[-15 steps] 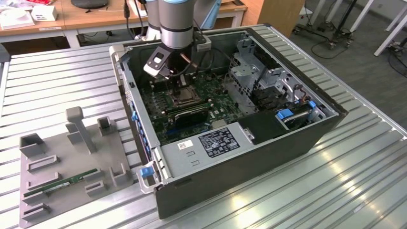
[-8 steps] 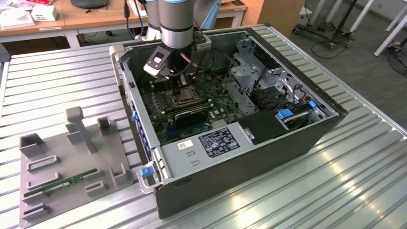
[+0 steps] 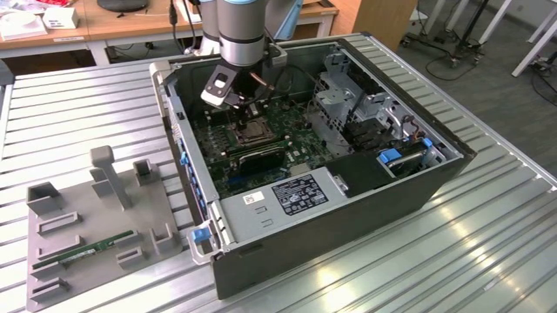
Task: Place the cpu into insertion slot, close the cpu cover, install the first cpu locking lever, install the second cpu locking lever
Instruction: 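Close the cpu cover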
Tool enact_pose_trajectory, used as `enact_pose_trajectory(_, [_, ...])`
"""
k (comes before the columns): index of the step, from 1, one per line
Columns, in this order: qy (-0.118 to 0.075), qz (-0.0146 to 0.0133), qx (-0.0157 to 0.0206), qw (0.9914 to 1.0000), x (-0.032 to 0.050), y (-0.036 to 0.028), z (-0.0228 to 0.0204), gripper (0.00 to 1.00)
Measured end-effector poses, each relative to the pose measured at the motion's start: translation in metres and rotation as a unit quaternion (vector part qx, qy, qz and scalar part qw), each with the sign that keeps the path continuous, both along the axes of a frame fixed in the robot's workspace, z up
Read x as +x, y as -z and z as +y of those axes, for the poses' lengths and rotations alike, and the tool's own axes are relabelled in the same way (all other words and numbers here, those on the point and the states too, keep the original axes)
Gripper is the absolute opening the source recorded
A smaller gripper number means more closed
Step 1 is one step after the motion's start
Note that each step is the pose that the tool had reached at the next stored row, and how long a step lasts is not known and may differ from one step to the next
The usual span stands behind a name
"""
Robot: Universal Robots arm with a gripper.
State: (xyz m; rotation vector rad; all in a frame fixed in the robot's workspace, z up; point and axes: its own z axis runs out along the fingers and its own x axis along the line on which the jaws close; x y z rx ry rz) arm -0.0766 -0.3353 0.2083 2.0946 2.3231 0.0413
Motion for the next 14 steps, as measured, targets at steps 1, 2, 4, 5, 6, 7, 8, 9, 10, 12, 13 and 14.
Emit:
enact_pose_trajectory(1, [-0.010, 0.0000, 0.0000, 0.99995, 0.0000, 0.0000, 0.0000, 0.11])
enact_pose_trajectory(2, [-0.018, 0.0000, 0.0000, 0.99984, 0.0000, 0.0000, 0.0000, 0.11])
enact_pose_trajectory(4, [-0.037, 0.0000, 0.0000, 0.99932, 0.0000, 0.0000, 0.0000, 0.11])
enact_pose_trajectory(5, [-0.046, 0.0000, 0.0000, 0.99895, 0.0000, 0.0000, 0.0000, 0.11])
enact_pose_trajectory(6, [-0.055, 0.0000, 0.0000, 0.99850, 0.0000, 0.0000, 0.0000, 0.11])
enact_pose_trajectory(7, [-0.064, 0.0000, 0.0000, 0.99797, 0.0000, 0.0000, 0.0000, 0.11])
enact_pose_trajectory(8, [-0.073, 0.0000, 0.0000, 0.99735, 0.0000, 0.0000, 0.0000, 0.11])
enact_pose_trajectory(9, [-0.082, 0.0000, 0.0000, 0.99666, 0.0000, 0.0000, 0.0000, 0.11])
enact_pose_trajectory(10, [-0.091, 0.0000, 0.0000, 0.99581, 0.0000, 0.0000, 0.0000, 0.11])
enact_pose_trajectory(12, [-0.109, 0.0000, 0.0001, 0.99403, 0.0000, 0.0000, 0.0000, 0.11])
enact_pose_trajectory(13, [-0.118, 0.0000, 0.0000, 0.99301, 0.0000, 0.0000, 0.0000, 0.11])
enact_pose_trajectory(14, [-0.128, 0.0000, 0.0000, 0.99180, 0.0000, 0.0000, 0.0000, 0.11])
